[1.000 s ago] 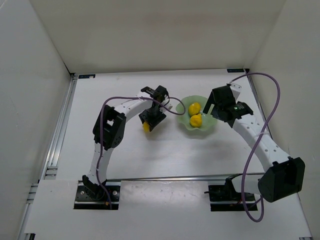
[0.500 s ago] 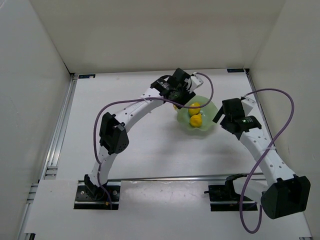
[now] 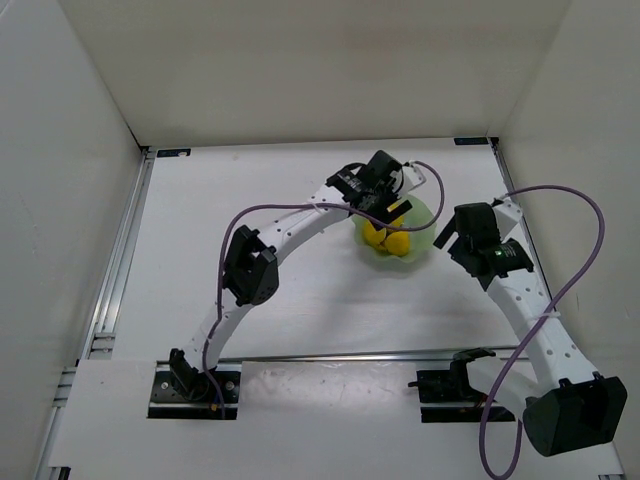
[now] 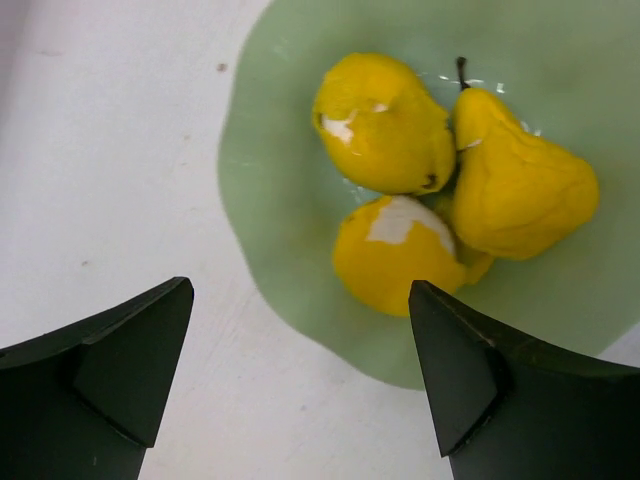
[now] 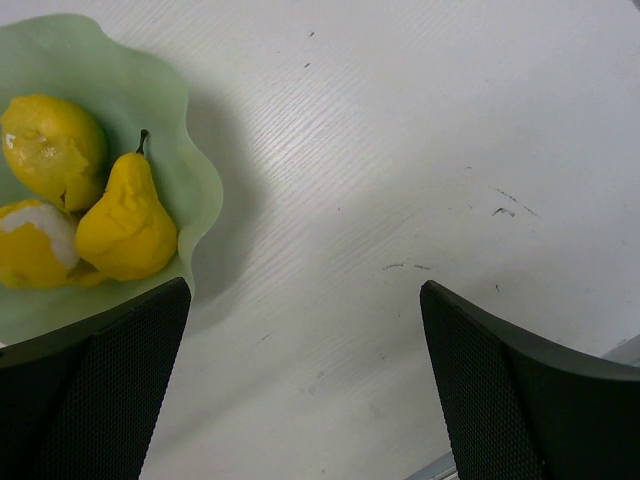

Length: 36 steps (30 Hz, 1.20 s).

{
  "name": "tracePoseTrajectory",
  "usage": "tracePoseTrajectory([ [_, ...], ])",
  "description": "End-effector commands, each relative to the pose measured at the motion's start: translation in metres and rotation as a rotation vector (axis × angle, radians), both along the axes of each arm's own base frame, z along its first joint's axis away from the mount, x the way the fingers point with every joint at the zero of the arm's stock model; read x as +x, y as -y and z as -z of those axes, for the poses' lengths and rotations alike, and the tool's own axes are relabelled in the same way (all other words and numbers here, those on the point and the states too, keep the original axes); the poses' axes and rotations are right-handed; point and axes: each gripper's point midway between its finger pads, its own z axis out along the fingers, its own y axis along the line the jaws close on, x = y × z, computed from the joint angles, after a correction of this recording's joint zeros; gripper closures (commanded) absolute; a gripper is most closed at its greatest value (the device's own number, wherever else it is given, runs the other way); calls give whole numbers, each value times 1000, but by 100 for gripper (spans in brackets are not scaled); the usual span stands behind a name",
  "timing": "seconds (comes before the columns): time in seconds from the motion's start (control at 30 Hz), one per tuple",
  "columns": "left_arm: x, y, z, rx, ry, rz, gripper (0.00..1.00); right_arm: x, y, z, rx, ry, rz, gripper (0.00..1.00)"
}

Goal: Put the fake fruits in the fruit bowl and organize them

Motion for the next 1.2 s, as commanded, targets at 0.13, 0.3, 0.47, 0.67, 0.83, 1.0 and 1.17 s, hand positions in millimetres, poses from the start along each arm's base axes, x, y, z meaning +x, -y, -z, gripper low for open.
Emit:
tracePoseTrajectory([
  [0.13,9,-72,-173,-169,277,-194,0,-5,13,-4,-24,13,42,0],
  [0.3,37,-201,-181,-159,261,-442,0,-8,20,8,-4,-23,67,0],
  [0.47,18,-335,-134,-75,144,-659,0,-20,27,34,70,-90,119,0],
  [0.67,-48,-450,-57,-19,-40,-909,0,-22,39,39,92,-94,171,0],
  [0.83,-100,-495,-11,-68,-148,-1082,0,-16,41,36,109,-86,179,0],
  [1.0,-116,-529,-2,-111,-170,-1224,0,-9,37,32,125,-86,167,0],
  [1.17,-113,-540,3,-135,-193,-1292,0,-11,35,35,144,-91,175,0],
])
